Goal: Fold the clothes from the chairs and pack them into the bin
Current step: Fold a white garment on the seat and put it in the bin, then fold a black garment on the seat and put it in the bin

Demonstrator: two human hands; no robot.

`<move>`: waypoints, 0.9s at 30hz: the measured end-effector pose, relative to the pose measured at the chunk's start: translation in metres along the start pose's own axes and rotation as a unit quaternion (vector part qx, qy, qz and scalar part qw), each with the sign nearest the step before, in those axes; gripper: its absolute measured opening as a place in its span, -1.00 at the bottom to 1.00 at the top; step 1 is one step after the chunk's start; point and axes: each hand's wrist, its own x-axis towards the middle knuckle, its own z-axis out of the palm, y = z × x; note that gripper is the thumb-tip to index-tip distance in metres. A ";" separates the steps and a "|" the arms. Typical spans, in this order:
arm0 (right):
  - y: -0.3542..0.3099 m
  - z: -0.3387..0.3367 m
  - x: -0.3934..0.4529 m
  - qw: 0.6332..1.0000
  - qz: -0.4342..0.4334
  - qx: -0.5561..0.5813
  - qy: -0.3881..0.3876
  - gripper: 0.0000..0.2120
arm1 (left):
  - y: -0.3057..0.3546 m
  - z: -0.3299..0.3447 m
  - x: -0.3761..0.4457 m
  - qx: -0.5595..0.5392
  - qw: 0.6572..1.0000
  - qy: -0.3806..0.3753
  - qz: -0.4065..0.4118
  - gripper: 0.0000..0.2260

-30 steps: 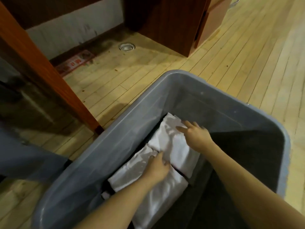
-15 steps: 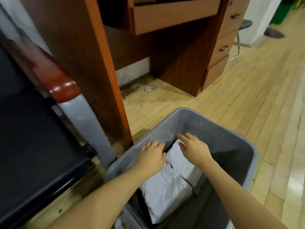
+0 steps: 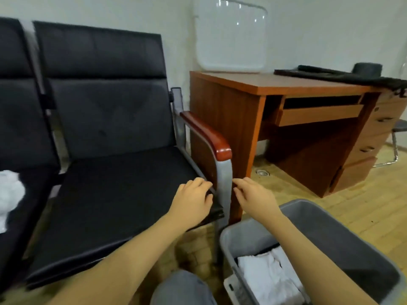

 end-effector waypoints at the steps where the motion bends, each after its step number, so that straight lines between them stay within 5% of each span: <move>1: -0.023 0.000 0.009 0.999 -0.032 -0.014 0.009 -0.68 | -0.017 -0.016 -0.012 0.011 1.000 0.003 -0.018 -0.64; 9: -0.230 0.026 0.068 0.975 -0.222 0.025 0.012 -0.63 | -0.157 -0.127 -0.136 0.116 0.974 0.070 -0.183 -0.65; 17: -0.422 0.100 0.094 0.927 -0.366 0.077 -0.031 -0.69 | -0.275 -0.173 -0.261 0.197 0.910 0.109 -0.349 -0.76; 23: -0.519 0.150 0.095 0.893 -0.397 0.173 -0.124 -0.69 | -0.331 -0.184 -0.326 0.256 0.858 0.105 -0.433 -0.72; 27: -0.568 0.180 0.093 0.886 -0.351 0.234 -0.190 -0.70 | -0.357 -0.180 -0.352 0.219 0.859 0.091 -0.454 -0.58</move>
